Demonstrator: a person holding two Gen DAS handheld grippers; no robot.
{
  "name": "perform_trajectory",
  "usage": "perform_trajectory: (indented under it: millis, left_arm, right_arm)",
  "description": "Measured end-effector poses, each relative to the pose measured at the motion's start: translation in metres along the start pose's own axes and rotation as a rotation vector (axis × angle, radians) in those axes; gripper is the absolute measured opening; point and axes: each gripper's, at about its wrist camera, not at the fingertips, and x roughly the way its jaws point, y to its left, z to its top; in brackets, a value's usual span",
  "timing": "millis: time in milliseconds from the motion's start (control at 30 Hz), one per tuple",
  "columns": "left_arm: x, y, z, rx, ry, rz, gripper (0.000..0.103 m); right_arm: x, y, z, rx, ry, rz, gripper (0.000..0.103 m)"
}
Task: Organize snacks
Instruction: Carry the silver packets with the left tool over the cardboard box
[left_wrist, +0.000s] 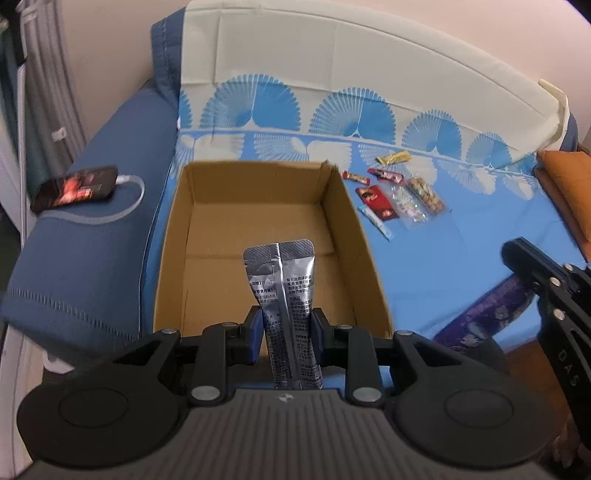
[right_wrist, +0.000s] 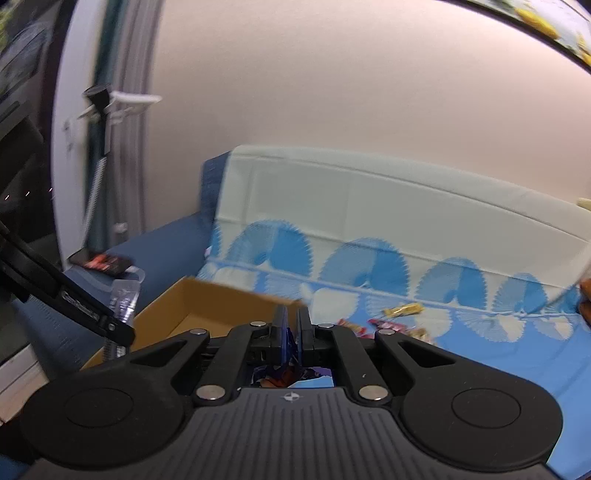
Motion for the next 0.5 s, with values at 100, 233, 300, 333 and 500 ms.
perform_trajectory:
  millis: [100,233,300,333,500]
  left_arm:
    - [-0.005,0.007,-0.017,-0.014,0.005,-0.009,0.030]
    - [-0.010,0.014,-0.027,-0.035,0.000,-0.027,0.030]
    - [-0.013,0.016,-0.027,-0.045,-0.012,-0.038,0.030]
    - [-0.014,0.017,-0.026,-0.048,-0.018,-0.041,0.030]
    - [-0.018,0.021,-0.024,-0.063,-0.039,-0.053,0.030]
  right_arm:
    - [-0.006,0.019,-0.005,-0.023,0.022,0.023,0.006]
    - [-0.012,0.037,-0.006,-0.060,0.036,0.034,0.006]
    - [-0.011,0.039,-0.006,-0.072,0.037,0.031,0.006]
    - [-0.012,0.041,-0.004,-0.078,0.038,0.030,0.006]
    - [-0.013,0.047,-0.003,-0.098,0.042,0.021,0.006]
